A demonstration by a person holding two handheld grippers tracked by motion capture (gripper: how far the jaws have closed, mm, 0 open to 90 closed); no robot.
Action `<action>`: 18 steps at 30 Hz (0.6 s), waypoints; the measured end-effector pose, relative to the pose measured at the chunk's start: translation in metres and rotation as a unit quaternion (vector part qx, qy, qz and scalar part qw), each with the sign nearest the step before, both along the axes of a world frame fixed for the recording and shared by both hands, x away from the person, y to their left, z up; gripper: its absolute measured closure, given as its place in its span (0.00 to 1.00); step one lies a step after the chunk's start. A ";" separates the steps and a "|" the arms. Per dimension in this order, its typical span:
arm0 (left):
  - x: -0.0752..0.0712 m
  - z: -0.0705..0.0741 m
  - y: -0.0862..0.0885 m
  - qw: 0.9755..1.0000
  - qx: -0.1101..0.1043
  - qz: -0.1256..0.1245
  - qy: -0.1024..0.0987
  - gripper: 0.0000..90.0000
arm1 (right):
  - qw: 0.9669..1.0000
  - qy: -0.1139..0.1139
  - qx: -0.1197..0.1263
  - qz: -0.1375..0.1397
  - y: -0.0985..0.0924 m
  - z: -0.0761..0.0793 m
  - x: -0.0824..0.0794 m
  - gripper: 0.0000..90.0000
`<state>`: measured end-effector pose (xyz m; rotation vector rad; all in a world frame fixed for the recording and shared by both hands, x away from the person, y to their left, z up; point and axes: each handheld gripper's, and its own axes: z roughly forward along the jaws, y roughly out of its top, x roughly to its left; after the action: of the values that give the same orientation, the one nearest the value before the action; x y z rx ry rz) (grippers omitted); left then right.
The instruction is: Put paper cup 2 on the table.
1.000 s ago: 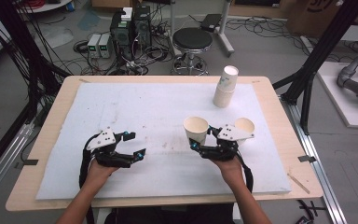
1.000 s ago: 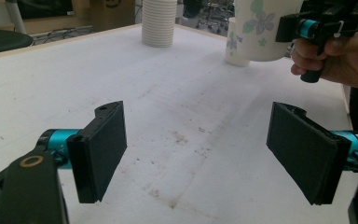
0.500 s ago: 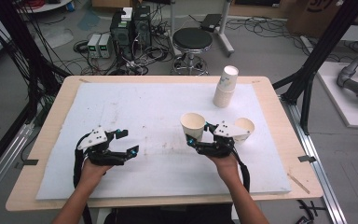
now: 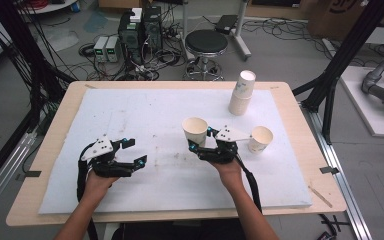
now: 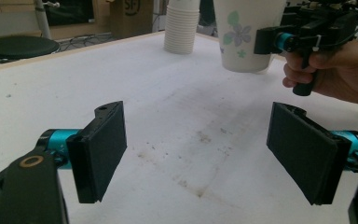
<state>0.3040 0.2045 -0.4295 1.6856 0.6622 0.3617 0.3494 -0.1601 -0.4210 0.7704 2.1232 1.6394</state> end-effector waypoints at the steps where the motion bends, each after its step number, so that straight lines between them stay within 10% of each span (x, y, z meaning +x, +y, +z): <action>1: 0.000 0.000 0.001 1.000 0.001 0.001 0.000 0.22 | 1.000 0.002 0.002 -0.002 0.001 -0.002 0.002 0.39; 18: 0.001 -0.002 0.000 1.000 0.003 0.004 0.005 0.22 | 0.998 0.037 -0.032 -0.045 0.022 -0.028 0.025 0.39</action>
<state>0.3045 0.2044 -0.4316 1.6925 0.6757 0.3615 0.3740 -0.1377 -0.4487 0.9055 2.1458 1.5106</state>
